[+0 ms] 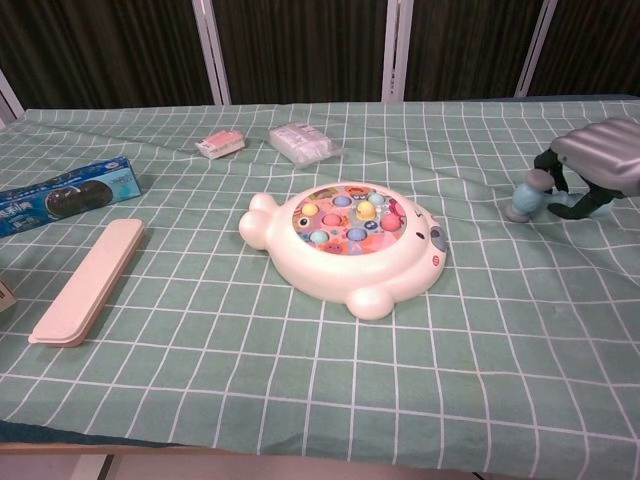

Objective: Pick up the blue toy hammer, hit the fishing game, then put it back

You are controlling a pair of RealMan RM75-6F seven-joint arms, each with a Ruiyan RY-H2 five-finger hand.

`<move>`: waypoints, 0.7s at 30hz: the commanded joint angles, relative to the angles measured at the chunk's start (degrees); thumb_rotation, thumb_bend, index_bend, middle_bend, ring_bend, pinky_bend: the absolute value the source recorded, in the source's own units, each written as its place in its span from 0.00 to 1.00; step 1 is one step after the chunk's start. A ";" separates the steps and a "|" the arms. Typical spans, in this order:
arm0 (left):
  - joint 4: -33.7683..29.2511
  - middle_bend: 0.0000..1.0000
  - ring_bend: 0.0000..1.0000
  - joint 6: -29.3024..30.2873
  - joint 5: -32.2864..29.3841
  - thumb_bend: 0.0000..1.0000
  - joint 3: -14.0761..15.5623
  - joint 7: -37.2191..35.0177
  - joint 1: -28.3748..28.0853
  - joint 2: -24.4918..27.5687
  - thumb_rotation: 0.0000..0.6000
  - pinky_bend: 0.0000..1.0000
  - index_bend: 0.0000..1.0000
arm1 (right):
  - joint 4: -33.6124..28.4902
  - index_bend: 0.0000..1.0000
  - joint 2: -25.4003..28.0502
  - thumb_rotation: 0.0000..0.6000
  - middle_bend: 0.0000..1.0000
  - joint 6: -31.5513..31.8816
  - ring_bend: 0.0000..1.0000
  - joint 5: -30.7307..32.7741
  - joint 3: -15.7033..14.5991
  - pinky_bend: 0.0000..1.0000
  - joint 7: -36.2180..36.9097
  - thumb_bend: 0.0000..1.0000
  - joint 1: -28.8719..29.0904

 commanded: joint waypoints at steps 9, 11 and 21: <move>-0.15 0.06 0.03 -0.32 -0.29 0.42 0.01 0.40 -0.10 -0.07 1.00 0.04 0.00 | 1.75 0.93 -0.82 1.00 0.72 -2.16 0.75 -0.21 1.17 0.76 0.92 0.46 0.08; -0.19 0.06 0.03 -0.33 -0.32 0.42 0.01 0.40 -0.11 -0.05 1.00 0.04 0.00 | 1.77 0.92 -0.86 1.00 0.72 -2.44 0.74 -0.26 1.33 0.76 1.14 0.45 0.04; -0.15 0.06 0.03 -0.22 -0.21 0.42 0.07 0.30 -0.09 0.01 1.00 0.04 0.00 | 1.77 0.87 -0.63 1.00 0.72 -3.48 0.73 -0.15 2.29 0.74 2.28 0.41 -0.14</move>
